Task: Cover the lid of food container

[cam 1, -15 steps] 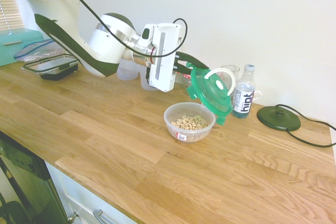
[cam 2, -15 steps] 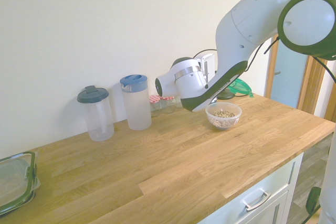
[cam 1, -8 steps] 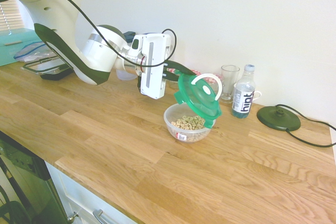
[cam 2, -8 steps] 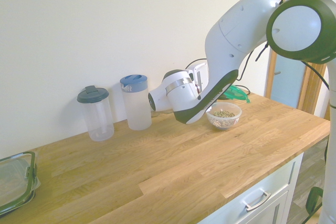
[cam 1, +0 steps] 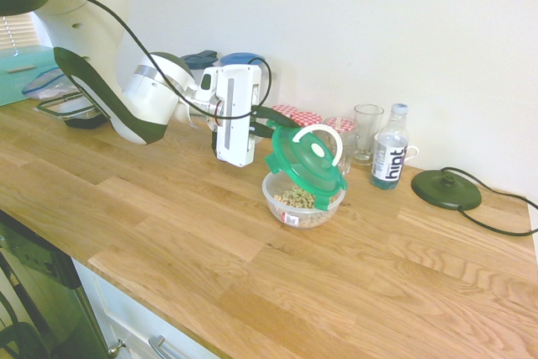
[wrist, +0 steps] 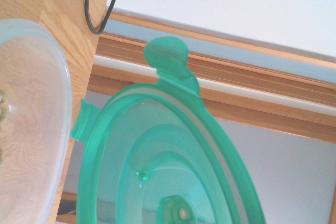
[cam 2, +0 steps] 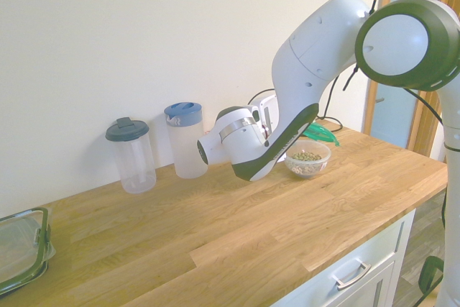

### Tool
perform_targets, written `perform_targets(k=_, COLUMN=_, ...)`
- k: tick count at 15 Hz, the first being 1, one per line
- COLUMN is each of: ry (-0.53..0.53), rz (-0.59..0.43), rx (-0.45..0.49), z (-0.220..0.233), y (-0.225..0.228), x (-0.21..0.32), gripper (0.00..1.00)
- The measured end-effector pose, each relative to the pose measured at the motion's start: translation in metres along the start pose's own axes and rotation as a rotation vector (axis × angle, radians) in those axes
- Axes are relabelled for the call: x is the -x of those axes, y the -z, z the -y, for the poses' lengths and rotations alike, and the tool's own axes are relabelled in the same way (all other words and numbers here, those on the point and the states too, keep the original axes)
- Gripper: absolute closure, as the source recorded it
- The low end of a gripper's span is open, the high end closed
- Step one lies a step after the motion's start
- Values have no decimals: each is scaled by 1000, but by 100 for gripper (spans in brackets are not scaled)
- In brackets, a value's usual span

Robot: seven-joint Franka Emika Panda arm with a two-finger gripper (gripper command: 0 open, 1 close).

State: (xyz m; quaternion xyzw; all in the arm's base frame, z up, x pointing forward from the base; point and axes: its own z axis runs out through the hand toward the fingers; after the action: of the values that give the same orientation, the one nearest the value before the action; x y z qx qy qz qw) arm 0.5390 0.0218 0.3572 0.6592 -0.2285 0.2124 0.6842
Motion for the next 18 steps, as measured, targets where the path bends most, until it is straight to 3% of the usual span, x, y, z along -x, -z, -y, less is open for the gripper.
perform_targets(k=12, ry=33, rz=7, rx=-38, z=11, y=21, x=13, gripper=0)
perform_targets(k=18, ry=61, rz=-10, rx=-218, z=20, y=56, x=5, gripper=0)
